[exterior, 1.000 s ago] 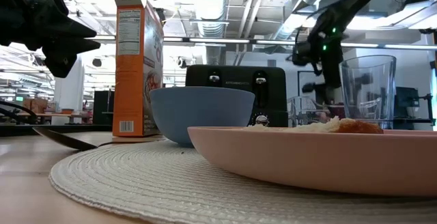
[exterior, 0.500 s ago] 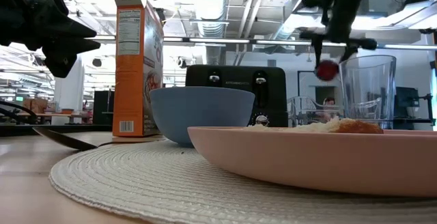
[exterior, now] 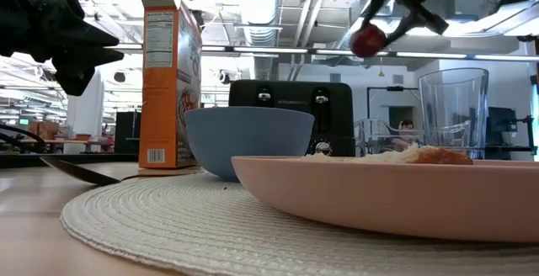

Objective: Arrange a breakfast setting
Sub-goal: Put the apple on top of the pink plate, then return to Home Position

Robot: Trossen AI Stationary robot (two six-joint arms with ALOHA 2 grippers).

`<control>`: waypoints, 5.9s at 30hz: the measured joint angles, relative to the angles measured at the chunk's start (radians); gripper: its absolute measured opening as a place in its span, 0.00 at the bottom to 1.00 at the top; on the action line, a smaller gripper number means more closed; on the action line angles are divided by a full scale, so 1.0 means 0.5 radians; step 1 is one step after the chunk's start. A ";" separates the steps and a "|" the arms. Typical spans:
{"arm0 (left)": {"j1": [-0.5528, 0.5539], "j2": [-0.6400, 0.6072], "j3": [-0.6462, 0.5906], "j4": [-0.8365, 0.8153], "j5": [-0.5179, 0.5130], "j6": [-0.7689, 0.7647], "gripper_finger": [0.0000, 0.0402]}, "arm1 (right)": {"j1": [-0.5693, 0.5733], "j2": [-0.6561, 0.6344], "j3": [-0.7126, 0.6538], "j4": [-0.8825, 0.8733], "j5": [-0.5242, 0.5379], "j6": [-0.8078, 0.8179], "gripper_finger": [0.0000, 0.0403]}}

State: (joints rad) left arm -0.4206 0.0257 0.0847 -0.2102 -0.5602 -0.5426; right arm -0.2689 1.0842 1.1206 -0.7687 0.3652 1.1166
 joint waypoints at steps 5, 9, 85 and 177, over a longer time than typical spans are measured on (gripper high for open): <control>0.000 0.000 0.000 0.000 0.000 0.000 0.25 | 0.342 -0.001 0.000 0.082 -0.005 0.106 0.60; 0.000 0.000 0.000 0.000 0.000 0.000 0.25 | 0.592 0.002 0.000 0.103 -0.003 0.204 0.60; 0.000 0.000 0.000 0.000 -0.001 0.000 0.25 | 1.667 1.177 0.000 0.410 -0.426 1.244 0.91; 0.123 -0.002 -0.155 0.573 0.001 -0.005 0.25 | 1.114 -2.096 -2.226 1.731 -0.370 -2.046 0.99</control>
State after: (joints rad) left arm -0.3589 0.0246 0.0070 0.0763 -0.5599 -0.5453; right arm 0.2882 0.0363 0.0078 0.0969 0.1803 0.0938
